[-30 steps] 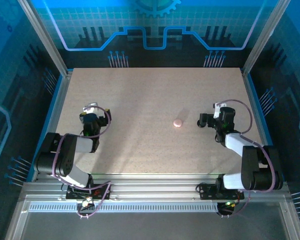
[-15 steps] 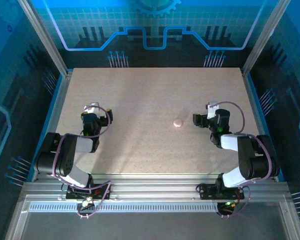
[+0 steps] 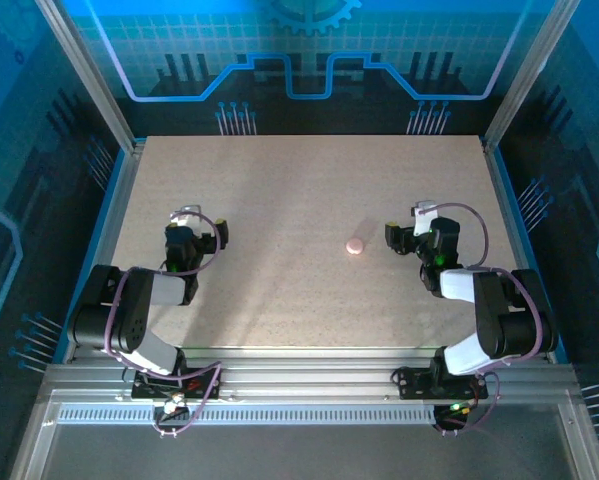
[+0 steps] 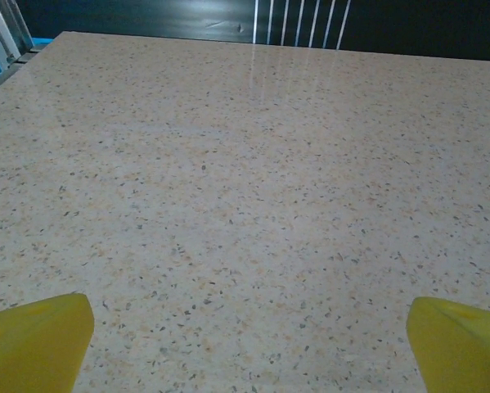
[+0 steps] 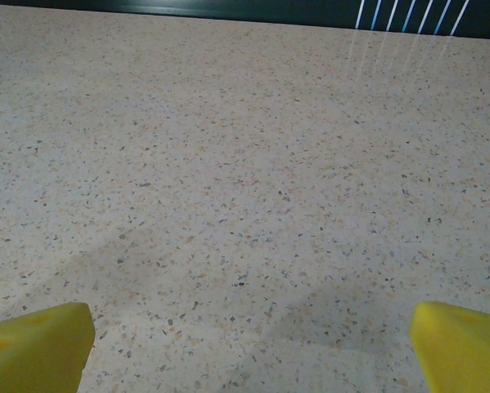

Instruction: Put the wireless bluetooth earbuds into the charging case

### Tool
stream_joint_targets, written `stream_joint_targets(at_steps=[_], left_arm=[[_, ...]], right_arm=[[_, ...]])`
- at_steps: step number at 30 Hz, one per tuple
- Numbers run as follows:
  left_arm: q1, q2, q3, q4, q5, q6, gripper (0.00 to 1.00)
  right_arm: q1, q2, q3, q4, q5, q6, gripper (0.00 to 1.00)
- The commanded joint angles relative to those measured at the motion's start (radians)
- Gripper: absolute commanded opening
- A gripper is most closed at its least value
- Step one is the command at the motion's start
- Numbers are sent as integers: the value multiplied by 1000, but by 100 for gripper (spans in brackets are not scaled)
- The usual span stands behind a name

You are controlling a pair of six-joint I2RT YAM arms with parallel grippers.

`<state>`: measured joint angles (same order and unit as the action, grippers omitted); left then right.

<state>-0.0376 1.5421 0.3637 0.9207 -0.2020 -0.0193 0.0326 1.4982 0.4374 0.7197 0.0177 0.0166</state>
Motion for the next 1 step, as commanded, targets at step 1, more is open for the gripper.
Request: stream_joint_targets(at_steps=[1], left_arm=[[11,6,17,2,35,18,99]], right_arm=[[7,7,-6,35,-4,-17,100]])
